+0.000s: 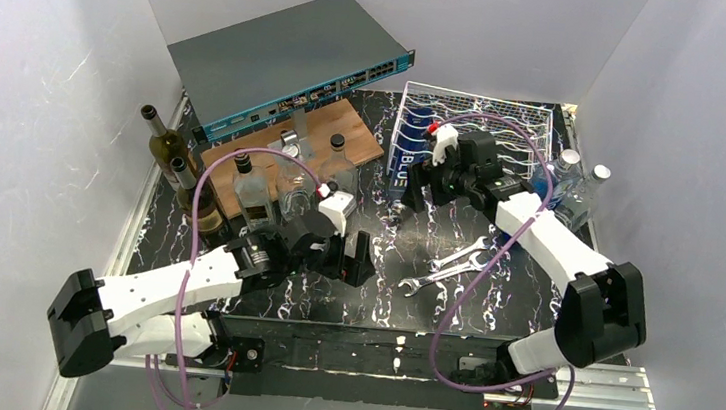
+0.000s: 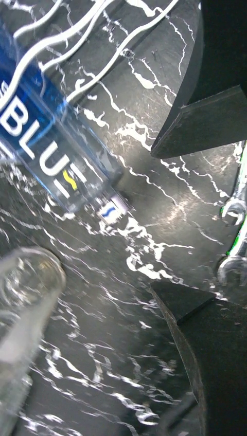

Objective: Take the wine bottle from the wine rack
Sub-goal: Pick up the wine bottle from the wine rack.

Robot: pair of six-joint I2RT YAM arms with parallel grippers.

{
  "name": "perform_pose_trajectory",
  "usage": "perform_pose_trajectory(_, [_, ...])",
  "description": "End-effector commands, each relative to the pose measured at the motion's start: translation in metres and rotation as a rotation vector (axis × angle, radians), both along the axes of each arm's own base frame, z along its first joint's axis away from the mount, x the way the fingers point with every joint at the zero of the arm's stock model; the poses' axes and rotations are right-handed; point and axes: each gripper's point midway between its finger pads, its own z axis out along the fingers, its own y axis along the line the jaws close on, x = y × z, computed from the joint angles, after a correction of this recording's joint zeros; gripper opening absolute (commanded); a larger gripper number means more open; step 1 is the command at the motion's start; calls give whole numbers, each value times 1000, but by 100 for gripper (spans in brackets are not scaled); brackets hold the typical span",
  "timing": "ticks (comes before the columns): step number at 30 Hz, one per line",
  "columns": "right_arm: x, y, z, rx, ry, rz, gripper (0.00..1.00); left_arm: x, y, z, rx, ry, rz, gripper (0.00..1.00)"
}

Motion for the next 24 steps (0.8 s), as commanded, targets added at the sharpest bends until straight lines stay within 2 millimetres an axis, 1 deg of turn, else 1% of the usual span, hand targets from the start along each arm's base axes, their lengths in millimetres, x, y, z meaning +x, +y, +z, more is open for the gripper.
perform_pose_trajectory(1, [58,4,15,94,-103,-314,98,2,14,9,-34,-28,67,98])
perform_pose_trajectory(5, [76,0,-3,7,-95,-460,98,-1,18,2,-42,-16,88,98])
perform_pose_trajectory(8, [85,4,-7,-34,-106,-521,98,-2,22,-3,-46,-7,108,98])
perform_pose_trajectory(14, [99,13,-9,-76,-164,-581,98,-5,31,-4,-50,-14,123,98])
perform_pose_trajectory(18, [106,16,-10,-86,-205,-629,98,-6,35,-2,-55,-24,129,98])
perform_pose_trajectory(24, [117,25,-25,-135,-195,-654,98,-8,41,-3,-65,-29,139,98])
